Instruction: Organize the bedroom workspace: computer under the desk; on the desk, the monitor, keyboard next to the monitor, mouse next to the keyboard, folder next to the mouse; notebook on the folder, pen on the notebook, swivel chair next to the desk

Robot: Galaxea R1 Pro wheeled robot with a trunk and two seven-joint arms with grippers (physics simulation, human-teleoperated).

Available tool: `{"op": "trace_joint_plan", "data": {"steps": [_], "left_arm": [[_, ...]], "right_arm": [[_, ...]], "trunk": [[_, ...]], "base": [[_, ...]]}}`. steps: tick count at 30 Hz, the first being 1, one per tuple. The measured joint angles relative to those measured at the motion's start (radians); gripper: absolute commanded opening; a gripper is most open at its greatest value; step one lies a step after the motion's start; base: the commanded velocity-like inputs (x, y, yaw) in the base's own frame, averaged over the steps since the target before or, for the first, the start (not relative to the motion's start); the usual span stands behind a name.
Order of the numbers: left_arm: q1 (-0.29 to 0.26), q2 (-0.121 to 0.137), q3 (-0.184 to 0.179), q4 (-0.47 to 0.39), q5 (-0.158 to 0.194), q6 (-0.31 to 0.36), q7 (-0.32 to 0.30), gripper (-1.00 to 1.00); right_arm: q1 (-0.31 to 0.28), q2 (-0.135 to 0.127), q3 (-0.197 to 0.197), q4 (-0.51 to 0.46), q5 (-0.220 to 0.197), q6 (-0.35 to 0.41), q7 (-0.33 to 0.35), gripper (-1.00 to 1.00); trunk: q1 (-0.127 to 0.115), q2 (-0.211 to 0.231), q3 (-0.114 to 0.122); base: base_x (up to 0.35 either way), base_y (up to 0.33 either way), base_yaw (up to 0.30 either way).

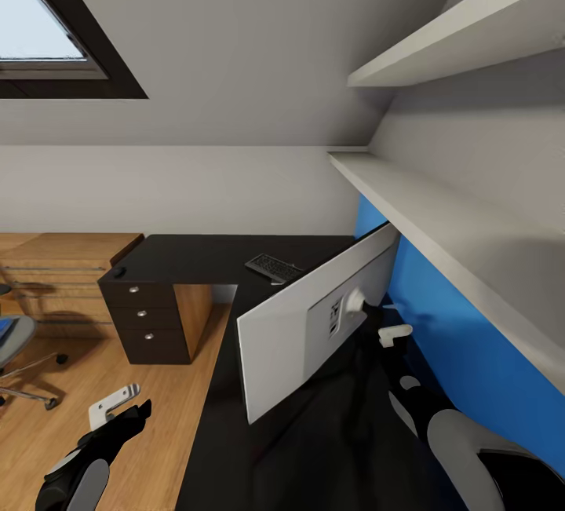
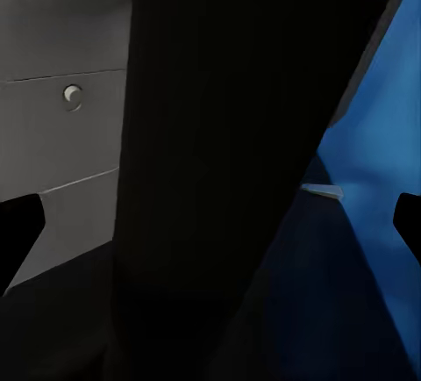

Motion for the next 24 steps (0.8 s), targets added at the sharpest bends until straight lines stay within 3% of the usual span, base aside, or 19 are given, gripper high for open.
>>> {"op": "trace_joint_plan", "data": {"steps": [15, 24], "left_arm": [[0.0, 0.0, 0.0, 0.0, 0.0, 0.0, 0.0, 1.0], [0.0, 0.0, 0.0, 0.0, 0.0, 0.0, 0.0, 1.0]], "right_arm": [[0.0, 0.0, 0.0, 0.0, 0.0, -0.001, 0.0, 1.0], [0.0, 0.0, 0.0, 0.0, 0.0, -0.001, 0.0, 1.0]], "trunk": [[0.0, 0.0, 0.0], [0.0, 0.0, 0.0]], "base": [[-0.283, 0.0, 0.0], [-0.083, 0.0, 0.0]]}}
